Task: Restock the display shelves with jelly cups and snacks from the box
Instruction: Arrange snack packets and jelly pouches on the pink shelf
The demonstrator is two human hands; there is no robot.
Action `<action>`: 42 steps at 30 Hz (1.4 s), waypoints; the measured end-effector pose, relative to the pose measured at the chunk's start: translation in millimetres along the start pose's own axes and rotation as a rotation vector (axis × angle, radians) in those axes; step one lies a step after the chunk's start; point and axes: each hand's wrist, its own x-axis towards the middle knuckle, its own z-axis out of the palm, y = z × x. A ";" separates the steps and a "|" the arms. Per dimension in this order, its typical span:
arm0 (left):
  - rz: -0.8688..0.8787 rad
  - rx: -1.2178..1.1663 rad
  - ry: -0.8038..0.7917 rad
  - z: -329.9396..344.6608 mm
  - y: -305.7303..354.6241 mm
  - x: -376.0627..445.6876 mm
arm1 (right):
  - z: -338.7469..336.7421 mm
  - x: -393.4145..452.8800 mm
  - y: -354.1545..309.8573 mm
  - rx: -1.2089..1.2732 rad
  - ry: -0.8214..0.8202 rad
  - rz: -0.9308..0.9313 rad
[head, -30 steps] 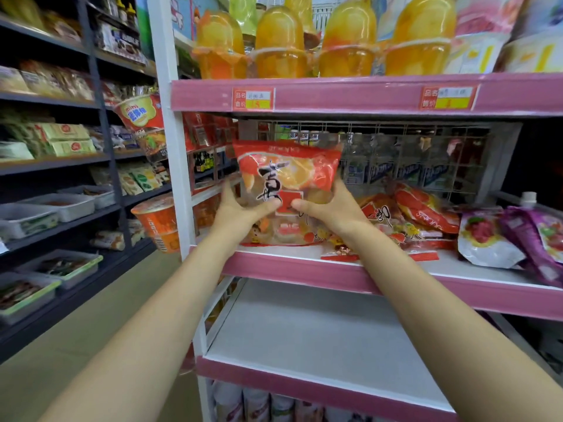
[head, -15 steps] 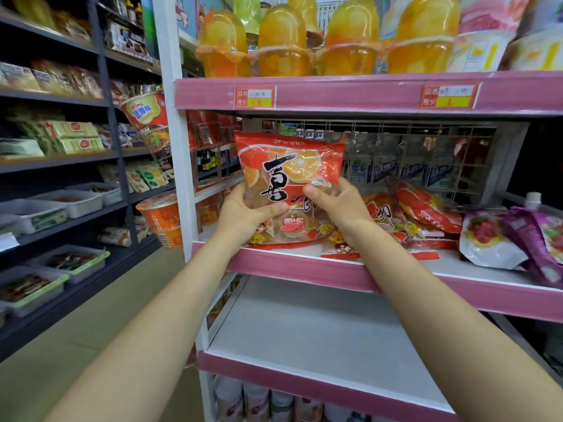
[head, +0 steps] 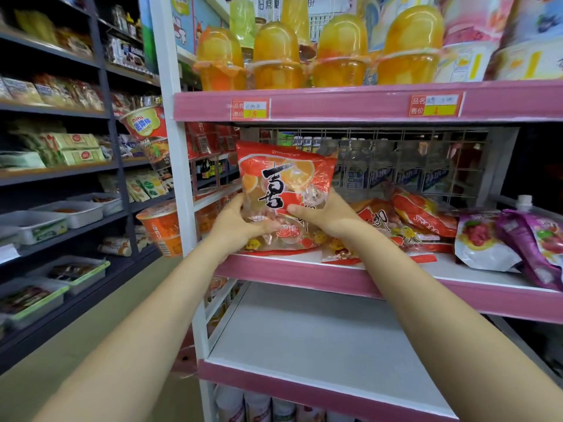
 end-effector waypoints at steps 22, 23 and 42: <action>0.211 0.874 0.112 -8.4 -25.9 -22.6 | 53.9 57.6 6.2 -0.872 -0.496 -0.079; 0.207 0.885 0.113 -8.3 -25.4 -22.5 | 57.4 62.8 7.4 -0.893 -0.506 -0.066; 0.082 0.957 -0.134 -12.9 -13.7 -20.5 | 51.6 71.6 6.8 -1.025 -0.363 -0.028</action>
